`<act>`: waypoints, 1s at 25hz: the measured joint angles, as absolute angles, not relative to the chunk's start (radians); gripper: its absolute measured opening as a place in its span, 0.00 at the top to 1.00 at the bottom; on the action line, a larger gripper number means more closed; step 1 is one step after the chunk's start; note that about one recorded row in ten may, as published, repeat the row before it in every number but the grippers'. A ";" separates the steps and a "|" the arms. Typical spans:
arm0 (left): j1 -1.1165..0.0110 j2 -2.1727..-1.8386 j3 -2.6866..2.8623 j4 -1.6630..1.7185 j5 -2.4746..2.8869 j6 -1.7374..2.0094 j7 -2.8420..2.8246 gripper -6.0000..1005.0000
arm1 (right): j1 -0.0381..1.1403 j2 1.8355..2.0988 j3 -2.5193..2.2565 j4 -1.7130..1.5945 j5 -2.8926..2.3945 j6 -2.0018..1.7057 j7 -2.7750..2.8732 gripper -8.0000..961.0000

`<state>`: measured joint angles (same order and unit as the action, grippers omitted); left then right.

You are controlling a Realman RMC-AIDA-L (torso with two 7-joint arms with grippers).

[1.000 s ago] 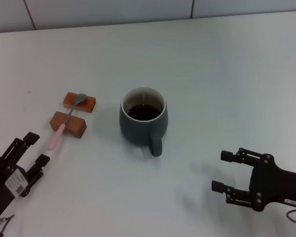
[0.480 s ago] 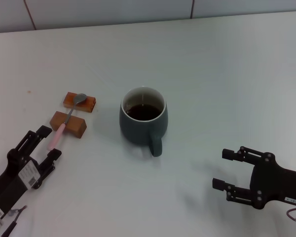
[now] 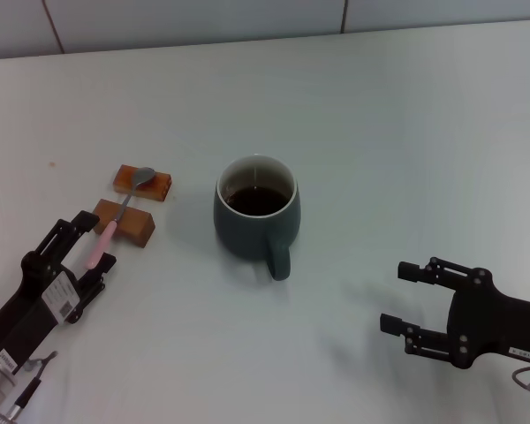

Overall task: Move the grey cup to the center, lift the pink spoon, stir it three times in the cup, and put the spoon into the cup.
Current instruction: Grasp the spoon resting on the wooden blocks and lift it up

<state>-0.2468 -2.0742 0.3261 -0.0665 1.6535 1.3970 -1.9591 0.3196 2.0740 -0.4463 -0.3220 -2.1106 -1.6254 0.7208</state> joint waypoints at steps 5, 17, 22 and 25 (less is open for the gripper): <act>-0.262 -2.075 0.322 -0.074 1.654 1.383 -1.954 0.19 | 0.326 2.074 -0.446 -0.322 -2.111 -1.624 0.724 0.22; -0.278 -2.076 0.304 -0.092 1.654 1.364 -1.937 0.19 | 0.328 2.074 -0.446 -0.332 -2.111 -1.624 0.729 0.22; -0.279 -2.077 0.301 -0.100 1.654 1.347 -1.936 0.23 | 0.328 2.074 -0.446 -0.331 -2.111 -1.625 0.729 0.22; -0.281 -2.076 0.298 -0.104 1.654 1.342 -1.937 0.28 | 0.328 2.074 -0.446 -0.331 -2.111 -1.625 0.729 0.22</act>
